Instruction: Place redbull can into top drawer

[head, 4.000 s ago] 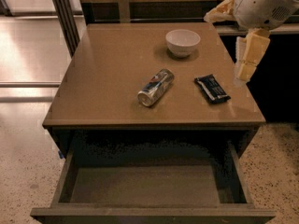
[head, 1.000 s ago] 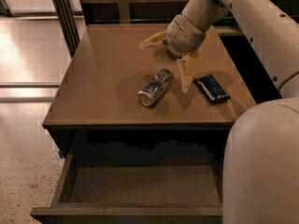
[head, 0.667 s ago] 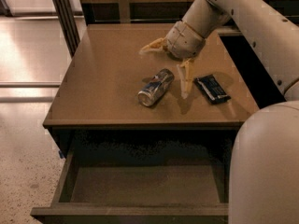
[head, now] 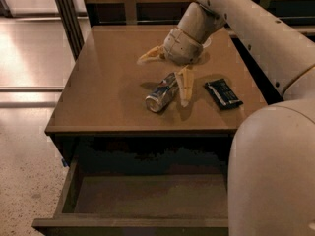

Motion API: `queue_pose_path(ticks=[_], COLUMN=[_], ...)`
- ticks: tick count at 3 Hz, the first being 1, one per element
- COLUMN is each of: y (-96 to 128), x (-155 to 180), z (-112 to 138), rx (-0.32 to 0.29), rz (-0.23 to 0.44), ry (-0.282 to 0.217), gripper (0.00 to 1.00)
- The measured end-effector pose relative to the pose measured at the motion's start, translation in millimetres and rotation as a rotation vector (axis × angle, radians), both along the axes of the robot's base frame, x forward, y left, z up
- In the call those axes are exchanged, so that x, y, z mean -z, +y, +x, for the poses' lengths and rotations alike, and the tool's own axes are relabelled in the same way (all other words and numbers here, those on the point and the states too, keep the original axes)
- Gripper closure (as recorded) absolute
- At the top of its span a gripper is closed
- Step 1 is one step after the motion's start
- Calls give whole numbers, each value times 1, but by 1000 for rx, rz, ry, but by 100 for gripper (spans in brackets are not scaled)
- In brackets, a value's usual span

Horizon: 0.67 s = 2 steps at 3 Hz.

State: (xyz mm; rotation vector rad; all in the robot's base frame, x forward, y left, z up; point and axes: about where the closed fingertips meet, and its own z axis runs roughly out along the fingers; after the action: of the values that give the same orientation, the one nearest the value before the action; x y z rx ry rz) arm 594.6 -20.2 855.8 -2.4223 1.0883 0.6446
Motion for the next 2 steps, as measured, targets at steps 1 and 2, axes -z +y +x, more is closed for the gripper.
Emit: queue_pose_path(ticks=[1, 2], y=[7, 14], x=[5, 9], z=[9, 22], rx=[14, 9], rz=[-47, -90], ry=[-23, -61], gripper=[0, 0])
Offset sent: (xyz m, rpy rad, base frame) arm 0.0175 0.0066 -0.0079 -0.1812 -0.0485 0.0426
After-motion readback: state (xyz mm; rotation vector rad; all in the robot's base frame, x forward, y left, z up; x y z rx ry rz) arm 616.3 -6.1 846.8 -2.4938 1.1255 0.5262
